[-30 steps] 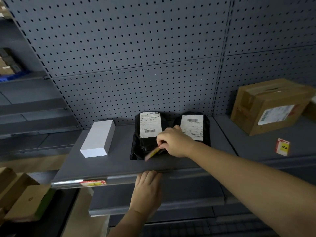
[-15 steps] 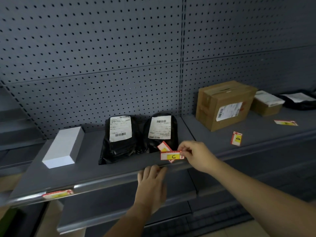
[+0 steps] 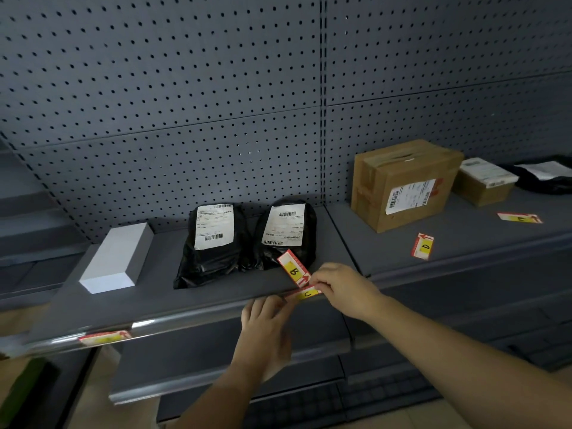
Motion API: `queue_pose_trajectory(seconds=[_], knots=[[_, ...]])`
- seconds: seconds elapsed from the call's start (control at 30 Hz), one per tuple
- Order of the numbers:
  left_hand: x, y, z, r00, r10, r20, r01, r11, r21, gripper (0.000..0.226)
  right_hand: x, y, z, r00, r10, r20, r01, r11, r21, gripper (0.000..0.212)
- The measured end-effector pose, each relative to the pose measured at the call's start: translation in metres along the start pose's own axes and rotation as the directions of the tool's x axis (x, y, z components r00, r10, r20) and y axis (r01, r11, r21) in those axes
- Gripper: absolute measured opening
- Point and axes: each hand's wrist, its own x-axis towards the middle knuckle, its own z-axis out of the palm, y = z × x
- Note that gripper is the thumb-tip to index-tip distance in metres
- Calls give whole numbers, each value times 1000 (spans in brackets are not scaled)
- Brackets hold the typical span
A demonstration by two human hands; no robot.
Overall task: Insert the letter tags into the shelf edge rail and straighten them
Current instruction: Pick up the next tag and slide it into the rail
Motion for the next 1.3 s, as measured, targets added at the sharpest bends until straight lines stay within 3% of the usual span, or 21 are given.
queue_pose_trajectory(seconds=[0.2, 0.83, 1.03, 1.1, 1.2, 1.3], knots=[[1, -2, 1, 1000, 11, -24, -12, 1000, -14, 75, -10, 6, 7, 999, -37, 23, 39, 991, -131, 14], [2, -2, 2, 1000, -8, -28, 7, 1000, -21, 74, -12, 8, 8, 994, -96, -47, 87, 982, -165, 18], [3, -3, 2, 999, 19, -30, -19, 1000, 6, 71, -4, -8, 1, 971, 119, -209, -115, 993, 30, 10], [3, -5, 0, 999, 27, -41, -27, 1000, -9, 69, 5, -12, 4, 951, 201, -236, -192, 980, 58, 19], [1, -9, -4, 998, 22, -53, -23, 999, -36, 68, 19, -17, 8, 918, 336, -211, -327, 942, 75, 31], [-7, -17, -9, 996, -44, -73, 43, 999, -17, 64, 27, -26, 11, 891, 423, -167, -411, 906, 100, 30]])
